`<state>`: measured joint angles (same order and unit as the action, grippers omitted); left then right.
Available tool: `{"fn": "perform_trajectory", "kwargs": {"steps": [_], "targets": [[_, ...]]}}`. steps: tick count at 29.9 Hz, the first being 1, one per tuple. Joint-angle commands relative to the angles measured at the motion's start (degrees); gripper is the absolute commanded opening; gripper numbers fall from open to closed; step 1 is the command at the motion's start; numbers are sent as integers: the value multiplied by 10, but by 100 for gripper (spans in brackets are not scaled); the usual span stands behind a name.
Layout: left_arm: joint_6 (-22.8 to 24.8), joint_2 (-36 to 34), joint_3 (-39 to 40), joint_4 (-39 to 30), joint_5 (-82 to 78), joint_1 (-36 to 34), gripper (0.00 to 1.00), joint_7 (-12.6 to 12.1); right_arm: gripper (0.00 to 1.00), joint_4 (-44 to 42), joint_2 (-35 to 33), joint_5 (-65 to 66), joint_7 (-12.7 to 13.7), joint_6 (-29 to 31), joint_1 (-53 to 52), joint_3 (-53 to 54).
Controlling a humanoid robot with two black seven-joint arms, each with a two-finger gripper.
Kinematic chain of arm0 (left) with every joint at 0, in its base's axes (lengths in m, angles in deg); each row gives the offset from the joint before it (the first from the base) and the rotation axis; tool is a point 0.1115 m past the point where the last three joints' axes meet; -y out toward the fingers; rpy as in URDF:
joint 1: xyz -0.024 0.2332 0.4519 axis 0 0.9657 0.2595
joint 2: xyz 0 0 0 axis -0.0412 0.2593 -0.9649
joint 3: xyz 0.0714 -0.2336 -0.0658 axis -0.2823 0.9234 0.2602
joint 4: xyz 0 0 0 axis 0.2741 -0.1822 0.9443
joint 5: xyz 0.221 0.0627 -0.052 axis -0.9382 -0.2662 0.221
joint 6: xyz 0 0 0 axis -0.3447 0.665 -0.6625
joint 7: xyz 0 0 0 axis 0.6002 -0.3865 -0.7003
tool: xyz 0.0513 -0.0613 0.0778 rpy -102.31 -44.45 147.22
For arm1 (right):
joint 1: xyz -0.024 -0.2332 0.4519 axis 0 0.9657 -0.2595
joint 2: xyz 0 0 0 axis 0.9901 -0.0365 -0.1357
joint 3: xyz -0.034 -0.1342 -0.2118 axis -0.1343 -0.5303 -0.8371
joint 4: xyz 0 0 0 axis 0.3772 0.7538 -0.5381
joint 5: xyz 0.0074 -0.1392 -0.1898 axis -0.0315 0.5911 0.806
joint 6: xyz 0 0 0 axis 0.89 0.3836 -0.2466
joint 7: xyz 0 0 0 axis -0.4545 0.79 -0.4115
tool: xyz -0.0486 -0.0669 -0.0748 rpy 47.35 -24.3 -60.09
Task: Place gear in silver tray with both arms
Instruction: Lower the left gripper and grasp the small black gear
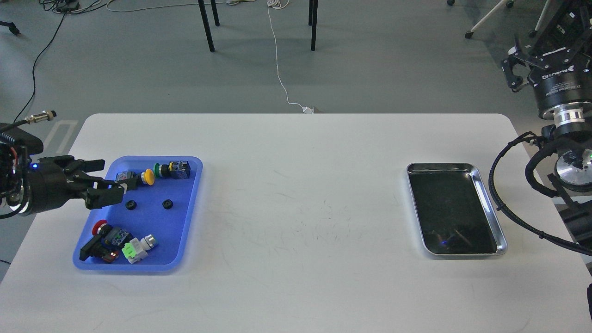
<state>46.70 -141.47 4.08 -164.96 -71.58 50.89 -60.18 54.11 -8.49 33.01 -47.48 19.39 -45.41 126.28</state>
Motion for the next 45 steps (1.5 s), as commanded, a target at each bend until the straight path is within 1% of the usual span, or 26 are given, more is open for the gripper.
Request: {"fn": "perform_trajectory", "kwargs": {"steps": [1, 5, 9, 11, 14, 19, 25, 34, 38, 45], "targets": [[-12, 34, -27, 38, -22, -1, 79, -4, 99, 1, 1, 0, 0, 0, 1, 2], [-12, 71, -29, 58, -23, 0, 72, -7, 99, -3, -5, 0, 0, 0, 3, 5], [-12, 88, -31, 88, -24, 1, 60, -7, 99, -5, -7, 0, 0, 0, 9, 9], [-12, 102, -31, 105, -26, 2, 56, -7, 99, -4, -9, 0, 0, 0, 9, 10], [-11, 118, -31, 124, -26, 7, 52, -7, 99, -4, -8, 0, -1, 0, 10, 10], [-12, 144, -31, 157, -26, 9, 52, -7, 99, -4, -8, 0, -1, 0, 11, 10], [-12, 151, -31, 168, -26, 12, 52, -7, 99, -4, -8, 0, -1, 0, 11, 10], [-12, 177, -33, 206, -26, 15, 55, -7, 99, -4, -9, 0, -1, 0, 11, 12], [-12, 185, -45, 230, -25, 17, 55, -6, 99, -4, -10, 0, -1, 0, 11, 12], [-12, 191, -48, 236, -24, 17, 55, -5, 99, -4, -12, 0, 0, 0, 11, 15]]}}
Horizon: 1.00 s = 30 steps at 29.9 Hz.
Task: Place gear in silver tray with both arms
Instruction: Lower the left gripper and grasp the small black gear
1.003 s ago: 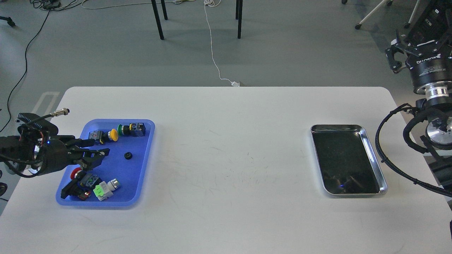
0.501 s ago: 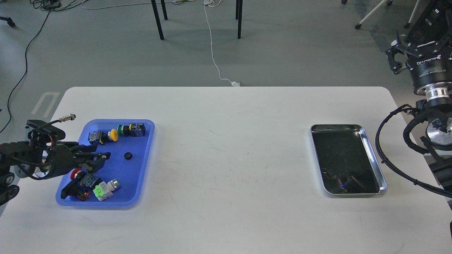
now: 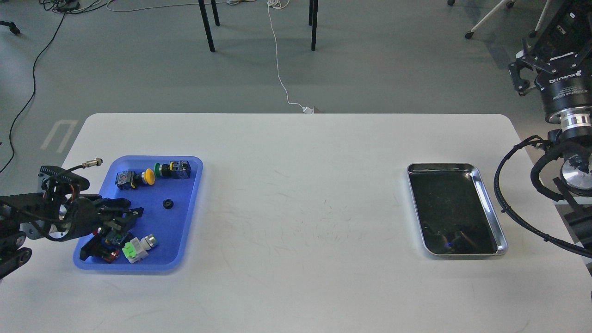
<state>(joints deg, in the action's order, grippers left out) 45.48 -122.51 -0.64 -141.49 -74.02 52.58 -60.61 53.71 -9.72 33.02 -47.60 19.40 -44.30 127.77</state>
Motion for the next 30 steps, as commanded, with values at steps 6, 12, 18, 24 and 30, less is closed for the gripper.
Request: {"fn": "perform_trajectory", "kwargs": {"steps": [6, 12, 18, 24, 30], "targets": [[-1, 8, 0, 5, 1, -1, 54, 0, 99, 0, 0, 0, 1, 0, 0, 0], [-1, 8, -1, 6, 2, -1, 34, 0, 99, -1, 0, 0, 0, 0, 1, 0], [-1, 8, 0, 6, 1, -2, 12, 0, 99, -3, -1, 0, 0, 0, 1, 0], [0, -2, 3, -14, 5, -5, 8, 7, 99, -2, -2, 0, 0, 0, 1, 0], [-1, -117, 15, -241, 6, -45, 9, 7, 99, 1, -20, 0, 0, 0, 1, 4]]}}
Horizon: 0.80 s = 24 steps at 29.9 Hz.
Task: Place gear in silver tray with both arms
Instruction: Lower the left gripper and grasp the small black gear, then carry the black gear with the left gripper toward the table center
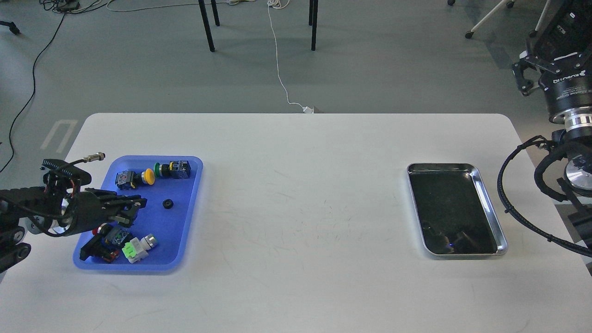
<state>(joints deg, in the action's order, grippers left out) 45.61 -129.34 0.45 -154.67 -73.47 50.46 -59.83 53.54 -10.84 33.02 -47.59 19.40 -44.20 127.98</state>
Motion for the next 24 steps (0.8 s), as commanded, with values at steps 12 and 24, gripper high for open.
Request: {"fn": "perform_trajectory", "kwargs": {"steps": [12, 24], "targets": [[23, 133, 3, -141, -3, -171, 9, -57, 99, 48, -94, -2, 2, 0, 92, 4], [45, 498, -69, 103, -89, -192, 9, -71, 99, 60, -140, -1, 1, 0, 170, 4]]}}
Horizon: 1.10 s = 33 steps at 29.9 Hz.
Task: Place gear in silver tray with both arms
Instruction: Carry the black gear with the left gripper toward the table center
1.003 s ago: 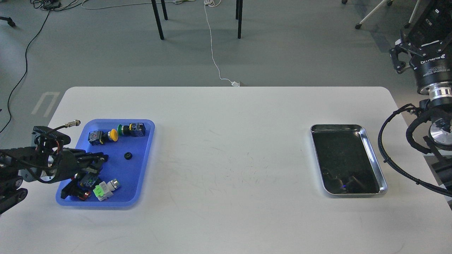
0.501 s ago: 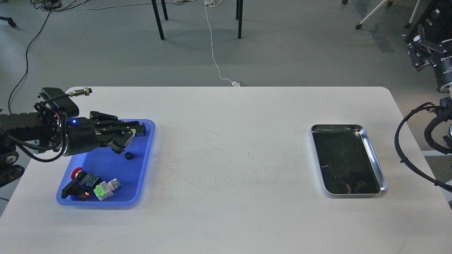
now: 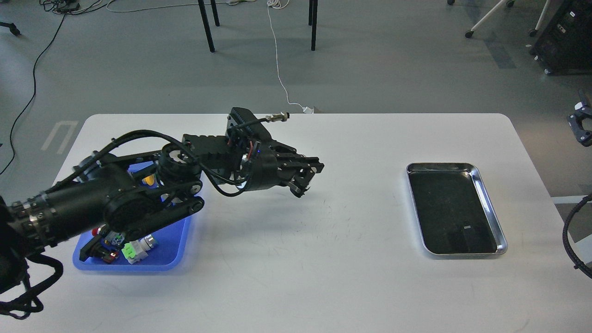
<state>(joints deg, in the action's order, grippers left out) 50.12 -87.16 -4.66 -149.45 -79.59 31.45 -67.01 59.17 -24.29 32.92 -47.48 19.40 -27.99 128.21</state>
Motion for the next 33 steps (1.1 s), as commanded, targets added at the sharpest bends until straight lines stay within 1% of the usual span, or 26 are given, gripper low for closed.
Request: {"fn": "perform_trajectory", "kwargs": {"steps": [1, 3, 7, 9, 17, 19, 21, 23, 24, 30, 33], "targets": [[0, 97, -20, 63, -29, -2, 9, 0, 99, 5, -7, 0, -1, 0, 7, 1], [0, 136, -28, 96, -30, -2, 9, 0, 99, 5, -7, 0, 0, 0, 7, 1], [-7, 136, -58, 165, -29, -2, 10, 0, 99, 15, -7, 0, -1, 0, 7, 0], [-14, 136, -66, 184, -29, 2, 11, 0, 99, 22, -5, 0, 0, 0, 7, 0], [-21, 136, -82, 189, -27, 13, 14, -1, 99, 31, 0, 0, -1, 0, 7, 1], [-22, 136, -83, 189, -27, 16, 19, 0, 99, 31, 0, 0, 0, 0, 7, 0], [-22, 136, -83, 189, -27, 20, 28, -1, 99, 31, 0, 0, 0, 0, 6, 0], [-22, 136, -83, 188, -24, 23, 41, -1, 99, 31, 0, 0, -1, 0, 6, 0], [-22, 136, -82, 188, -22, 26, 44, -1, 99, 31, 0, 0, 0, 0, 6, 1], [-22, 136, -81, 186, -21, 25, 47, -1, 99, 31, 0, 0, 0, 0, 6, 2], [-30, 136, -71, 180, -16, 22, 53, -1, 99, 31, -1, 0, -1, 0, 6, 3]]}}
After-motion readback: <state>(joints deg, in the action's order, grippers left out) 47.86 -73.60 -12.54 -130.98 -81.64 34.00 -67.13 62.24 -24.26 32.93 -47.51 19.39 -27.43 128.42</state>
